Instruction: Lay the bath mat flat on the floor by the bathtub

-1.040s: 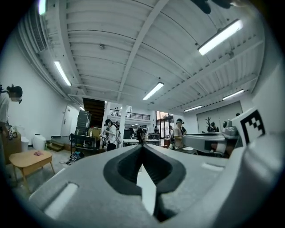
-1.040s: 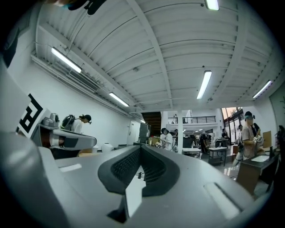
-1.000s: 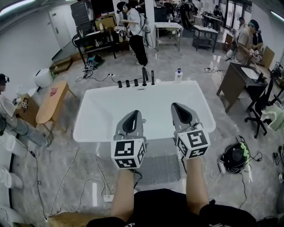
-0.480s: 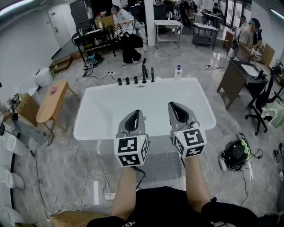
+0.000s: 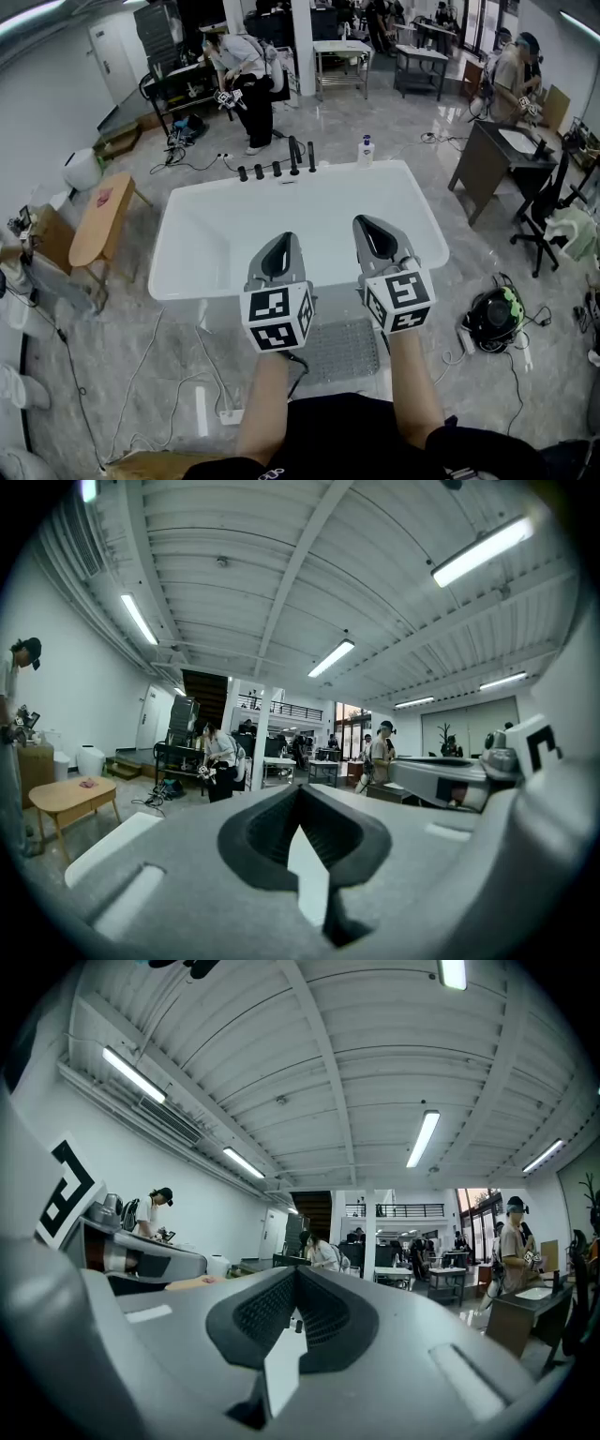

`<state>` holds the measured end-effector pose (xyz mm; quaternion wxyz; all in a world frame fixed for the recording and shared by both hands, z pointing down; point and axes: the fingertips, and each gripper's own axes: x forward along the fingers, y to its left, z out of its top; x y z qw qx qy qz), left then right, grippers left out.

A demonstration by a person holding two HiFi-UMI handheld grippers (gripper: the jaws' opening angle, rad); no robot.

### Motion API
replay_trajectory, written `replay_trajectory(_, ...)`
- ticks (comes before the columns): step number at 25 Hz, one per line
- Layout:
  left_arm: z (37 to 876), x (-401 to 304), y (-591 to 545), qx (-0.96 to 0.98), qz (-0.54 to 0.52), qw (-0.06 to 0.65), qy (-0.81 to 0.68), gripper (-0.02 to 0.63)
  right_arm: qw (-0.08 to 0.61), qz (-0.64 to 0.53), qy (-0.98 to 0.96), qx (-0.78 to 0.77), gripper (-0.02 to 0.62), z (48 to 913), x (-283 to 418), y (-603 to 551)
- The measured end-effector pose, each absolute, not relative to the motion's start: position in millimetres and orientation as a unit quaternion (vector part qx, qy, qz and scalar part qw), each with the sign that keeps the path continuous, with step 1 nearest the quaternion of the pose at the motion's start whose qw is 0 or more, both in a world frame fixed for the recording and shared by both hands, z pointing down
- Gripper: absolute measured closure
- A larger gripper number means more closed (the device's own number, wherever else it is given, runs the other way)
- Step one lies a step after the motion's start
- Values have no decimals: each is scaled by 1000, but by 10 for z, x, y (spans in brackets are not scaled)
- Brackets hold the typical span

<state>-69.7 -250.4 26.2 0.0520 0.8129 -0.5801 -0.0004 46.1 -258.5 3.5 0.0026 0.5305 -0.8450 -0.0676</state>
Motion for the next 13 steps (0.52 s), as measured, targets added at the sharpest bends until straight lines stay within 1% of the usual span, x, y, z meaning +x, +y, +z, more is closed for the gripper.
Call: replay_trajectory(13,246,-733,-2520,812,8,48,-582,601,10,-70,-850,522,589,68,322,-2611)
